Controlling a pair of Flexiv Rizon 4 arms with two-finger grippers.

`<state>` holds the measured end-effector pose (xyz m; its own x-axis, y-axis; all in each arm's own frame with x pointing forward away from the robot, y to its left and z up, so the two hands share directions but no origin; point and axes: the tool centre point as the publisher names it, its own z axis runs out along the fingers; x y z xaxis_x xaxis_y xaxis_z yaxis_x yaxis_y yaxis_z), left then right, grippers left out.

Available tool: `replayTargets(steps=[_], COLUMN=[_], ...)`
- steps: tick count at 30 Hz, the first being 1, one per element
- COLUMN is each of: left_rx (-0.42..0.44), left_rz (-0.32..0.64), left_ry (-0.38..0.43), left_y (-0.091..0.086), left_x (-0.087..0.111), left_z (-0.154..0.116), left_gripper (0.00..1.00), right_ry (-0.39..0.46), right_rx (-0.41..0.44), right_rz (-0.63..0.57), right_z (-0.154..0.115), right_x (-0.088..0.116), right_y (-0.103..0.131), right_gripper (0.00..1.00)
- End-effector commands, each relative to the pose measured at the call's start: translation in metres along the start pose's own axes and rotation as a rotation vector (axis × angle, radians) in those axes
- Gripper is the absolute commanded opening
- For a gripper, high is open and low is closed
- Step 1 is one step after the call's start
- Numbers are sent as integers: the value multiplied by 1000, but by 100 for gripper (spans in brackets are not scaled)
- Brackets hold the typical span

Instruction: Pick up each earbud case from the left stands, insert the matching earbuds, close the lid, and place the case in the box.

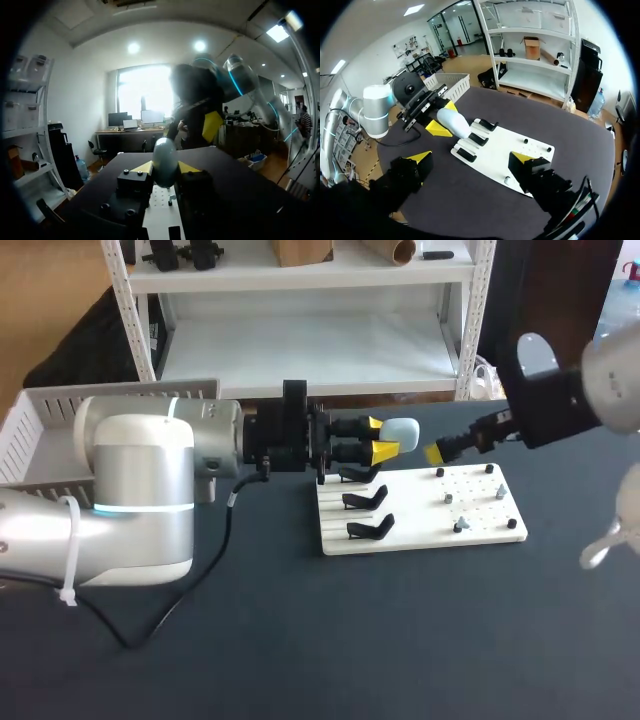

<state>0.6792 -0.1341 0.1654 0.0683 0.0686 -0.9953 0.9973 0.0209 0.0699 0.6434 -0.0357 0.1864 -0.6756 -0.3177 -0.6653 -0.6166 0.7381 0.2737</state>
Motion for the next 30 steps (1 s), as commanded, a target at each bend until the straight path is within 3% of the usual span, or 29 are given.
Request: replayTargets(steps=[1, 30], left_rx=[-2, -2], left_rz=[2, 2], left_ry=[-5, -5], left_y=[0, 0], left_x=[1, 1], left_z=[0, 0], left_gripper=[0, 0], right_ry=[11, 30], right_rx=[-1, -10], right_rz=[6, 30], right_z=[12, 34], right_x=[-11, -24], right_y=[-1, -3], right_gripper=[100, 100])
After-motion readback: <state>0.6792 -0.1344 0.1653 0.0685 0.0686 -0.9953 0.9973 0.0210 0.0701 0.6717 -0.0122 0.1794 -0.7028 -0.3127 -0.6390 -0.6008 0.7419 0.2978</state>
